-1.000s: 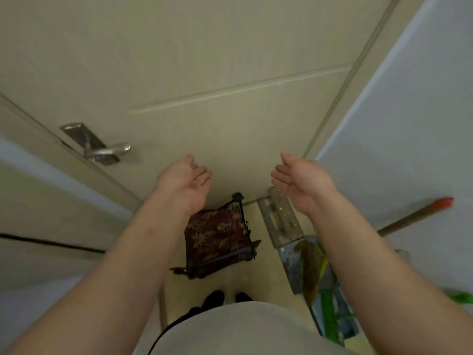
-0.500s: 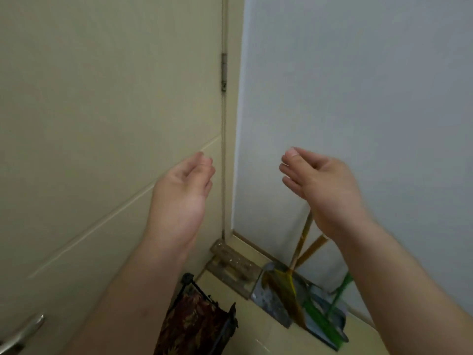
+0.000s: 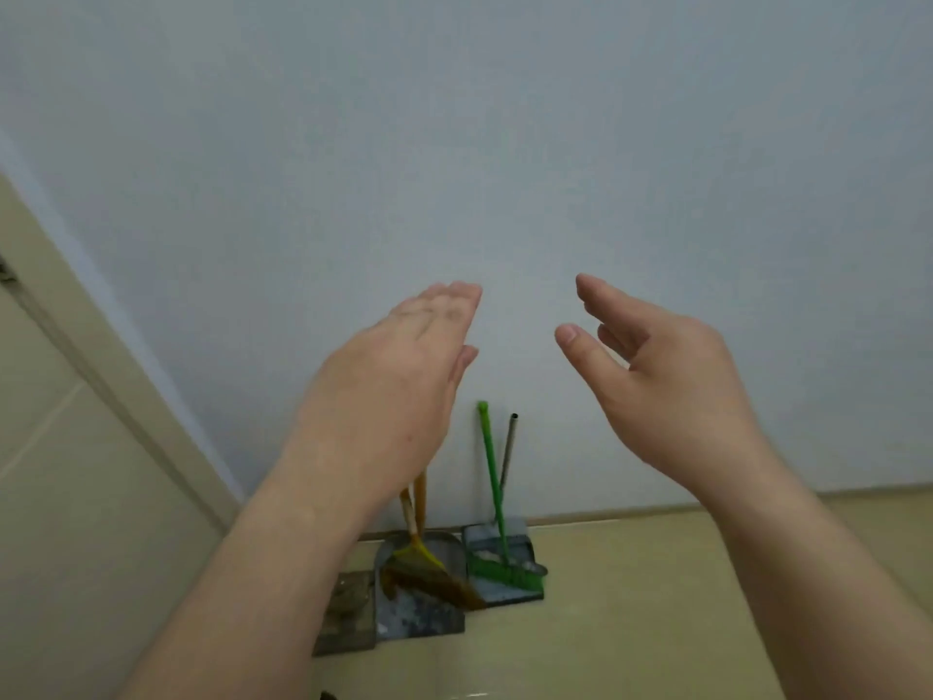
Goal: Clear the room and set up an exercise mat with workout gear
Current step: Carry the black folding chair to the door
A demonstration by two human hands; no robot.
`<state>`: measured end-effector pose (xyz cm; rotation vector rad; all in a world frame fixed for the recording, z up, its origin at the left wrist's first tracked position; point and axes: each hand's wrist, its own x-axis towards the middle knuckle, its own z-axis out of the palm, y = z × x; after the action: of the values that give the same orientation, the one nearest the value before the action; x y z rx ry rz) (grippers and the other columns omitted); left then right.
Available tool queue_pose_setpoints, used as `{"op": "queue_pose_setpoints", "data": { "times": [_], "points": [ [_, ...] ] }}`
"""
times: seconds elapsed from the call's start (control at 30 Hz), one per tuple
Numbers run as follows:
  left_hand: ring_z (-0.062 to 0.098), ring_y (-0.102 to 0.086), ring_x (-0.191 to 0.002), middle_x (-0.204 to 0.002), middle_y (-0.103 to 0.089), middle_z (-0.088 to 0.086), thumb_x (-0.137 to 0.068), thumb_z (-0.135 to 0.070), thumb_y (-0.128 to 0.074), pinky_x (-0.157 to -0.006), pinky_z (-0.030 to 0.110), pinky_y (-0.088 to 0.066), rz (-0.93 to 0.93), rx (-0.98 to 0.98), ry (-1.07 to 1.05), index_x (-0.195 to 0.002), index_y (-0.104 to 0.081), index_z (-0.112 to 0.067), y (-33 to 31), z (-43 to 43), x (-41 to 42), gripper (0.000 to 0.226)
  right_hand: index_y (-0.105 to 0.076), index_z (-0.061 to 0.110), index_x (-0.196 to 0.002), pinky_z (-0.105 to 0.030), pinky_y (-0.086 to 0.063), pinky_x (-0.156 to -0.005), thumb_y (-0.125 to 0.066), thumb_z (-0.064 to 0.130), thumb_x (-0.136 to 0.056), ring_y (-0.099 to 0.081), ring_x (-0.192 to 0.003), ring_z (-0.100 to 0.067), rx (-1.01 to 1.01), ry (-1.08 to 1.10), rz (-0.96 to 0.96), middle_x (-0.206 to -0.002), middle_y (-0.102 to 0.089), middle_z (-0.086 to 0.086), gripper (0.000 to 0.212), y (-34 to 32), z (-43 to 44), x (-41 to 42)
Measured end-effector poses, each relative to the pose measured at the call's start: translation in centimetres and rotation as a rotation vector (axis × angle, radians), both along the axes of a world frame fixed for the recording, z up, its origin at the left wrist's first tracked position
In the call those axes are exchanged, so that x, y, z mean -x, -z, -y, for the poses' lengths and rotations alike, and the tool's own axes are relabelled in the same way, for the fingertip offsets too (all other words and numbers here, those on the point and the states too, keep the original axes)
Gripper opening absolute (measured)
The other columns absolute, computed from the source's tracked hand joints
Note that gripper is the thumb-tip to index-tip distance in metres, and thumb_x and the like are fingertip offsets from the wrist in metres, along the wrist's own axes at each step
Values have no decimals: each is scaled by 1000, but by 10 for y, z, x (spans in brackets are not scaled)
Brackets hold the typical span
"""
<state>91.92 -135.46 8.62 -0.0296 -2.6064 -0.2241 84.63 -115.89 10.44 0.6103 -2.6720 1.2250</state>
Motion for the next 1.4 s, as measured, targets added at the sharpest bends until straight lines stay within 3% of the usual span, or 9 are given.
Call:
{"op": "queue_pose_setpoints", "data": {
  "times": [0.13,0.2,0.27,0.43,0.57,0.83,0.97,1.2,1.4],
  "points": [
    [21,-55,-131,-140,-59,11,-99,-14,-55,-111,30,-34,-19,96,124,-143,-50,-2,-4,-56,42,45,-49,38,-146,-24,-40,-110,-60,48,-95,-56,-126,-2,-61,116,-60,-139,-59,16,54,-3,-68,11],
    [21,-55,-131,-140,-59,11,-98,-14,-57,-110,30,-32,-37,121,188,-142,-50,-2,-8,-92,63,47,-49,32,-147,-8,-30,-102,-60,43,-97,-58,-122,-6,-130,184,-135,-142,-58,12,53,-1,-106,20],
    [20,-55,-131,-141,-58,10,-97,-15,-59,-110,30,-29,-47,129,225,-143,-50,-4,-11,-123,80,48,-48,22,-149,-3,-20,-101,-60,35,-98,-56,-125,-11,-210,227,-221,-148,-53,7,54,6,-141,33],
    [11,-38,-143,-155,-43,0,-101,-30,-48,-112,23,-15,28,107,298,-153,-35,-14,-15,-228,133,56,-37,10,-154,-38,-26,-121,-53,35,-98,-28,-150,-20,-385,235,-422,-159,-39,-4,64,22,-255,72],
    [-2,-11,-149,-164,-10,-18,-104,-43,-39,-109,11,-4,75,33,388,-159,-10,-31,-10,-308,178,64,-22,20,-160,-34,-18,-121,-46,45,-98,-9,-155,-14,-445,254,-390,-165,-23,7,71,23,-346,103],
    [-7,-9,-147,-162,-10,-23,-102,-45,-42,-112,9,-6,140,-60,570,-159,-15,-33,16,-470,271,65,-10,26,-161,-31,-9,-125,-44,48,-98,1,-154,-8,-436,396,-249,-167,-7,13,75,37,-518,162],
    [-1,-5,-151,-164,-11,-19,-100,-46,-44,-121,23,-13,165,-59,699,-159,-15,-32,23,-545,325,67,-9,29,-161,-32,-13,-123,-46,48,-99,1,-155,-11,-434,509,-188,-167,-4,15,75,43,-585,191],
    [21,11,-154,-163,22,-16,-96,-53,-45,-124,44,-12,178,-5,897,-155,2,-48,36,-685,437,76,-4,35,-161,-49,-13,-125,-42,56,-96,6,-155,-18,-459,703,-78,-168,10,8,78,53,-704,258],
    [18,15,-153,-162,24,-17,-94,-60,-38,-124,47,-13,195,-7,1102,-153,7,-52,33,-825,557,75,5,40,-158,-49,-10,-125,-31,59,-96,10,-155,-20,-530,939,14,-167,12,11,74,40,-814,330]
  ]
}}
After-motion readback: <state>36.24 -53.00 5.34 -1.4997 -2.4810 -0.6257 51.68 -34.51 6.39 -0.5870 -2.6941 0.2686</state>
